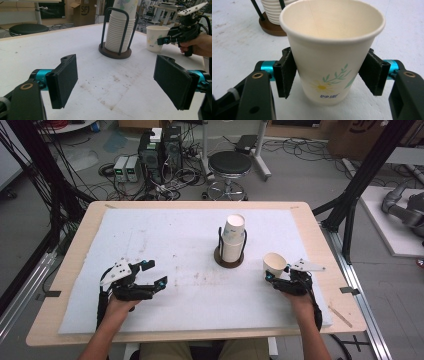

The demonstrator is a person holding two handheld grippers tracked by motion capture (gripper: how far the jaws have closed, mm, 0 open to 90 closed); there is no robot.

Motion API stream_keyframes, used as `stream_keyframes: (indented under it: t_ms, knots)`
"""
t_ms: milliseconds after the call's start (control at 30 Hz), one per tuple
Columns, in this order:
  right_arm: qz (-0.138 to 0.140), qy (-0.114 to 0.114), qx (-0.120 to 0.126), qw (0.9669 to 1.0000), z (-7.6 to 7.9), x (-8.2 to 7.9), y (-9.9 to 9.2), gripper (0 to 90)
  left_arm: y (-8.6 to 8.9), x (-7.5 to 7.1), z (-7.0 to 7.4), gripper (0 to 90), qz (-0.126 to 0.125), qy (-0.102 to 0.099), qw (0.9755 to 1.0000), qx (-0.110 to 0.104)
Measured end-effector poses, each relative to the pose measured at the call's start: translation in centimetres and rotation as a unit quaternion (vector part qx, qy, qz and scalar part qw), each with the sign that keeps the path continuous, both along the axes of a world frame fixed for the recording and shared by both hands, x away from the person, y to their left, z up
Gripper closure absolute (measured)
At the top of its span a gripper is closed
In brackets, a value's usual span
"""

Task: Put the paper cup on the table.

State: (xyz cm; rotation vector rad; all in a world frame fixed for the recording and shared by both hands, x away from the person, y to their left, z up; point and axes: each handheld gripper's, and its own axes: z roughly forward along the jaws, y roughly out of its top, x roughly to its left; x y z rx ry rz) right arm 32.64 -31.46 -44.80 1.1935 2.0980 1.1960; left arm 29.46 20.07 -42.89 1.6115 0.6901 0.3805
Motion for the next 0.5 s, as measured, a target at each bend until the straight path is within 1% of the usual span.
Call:
stream_keyframes:
  t_ms: [167,200,267,333,433,500]
  knots:
    - [-0.002,0.008,0.003,1.0,0.0,-0.2,-0.1,30.4,-0.1,0.0,0.0,19.4,0.0,0.001,1.0,0.0]
    - [-0.002,0.007,0.007,0.9999,0.0,-0.2,-0.2,27.9,-0.1,0.0,0.0,19.4,-0.001,0.002,1.0,0.001]
    - [-0.011,0.014,0.014,0.9997,0.1,-0.3,-0.2,20.9,-0.1,0.0,0.0,19.3,0.0,0.002,1.0,0.001]
    - [-0.013,0.021,0.02,0.9995,0.2,-0.4,-0.4,20.3,0.0,0.0,0.0,19.1,0.001,0.002,1.0,0.0]
    - [-0.013,0.02,0.022,0.9995,0.5,-1.0,-0.7,20.3,0.1,0.0,0.1,19.0,0.004,0.002,1.0,0.001]
    - [-0.004,0.006,0.022,0.9997,0.8,-1.6,-0.9,20.3,0.1,0.0,0.1,18.9,0.005,0.003,1.0,0.0]
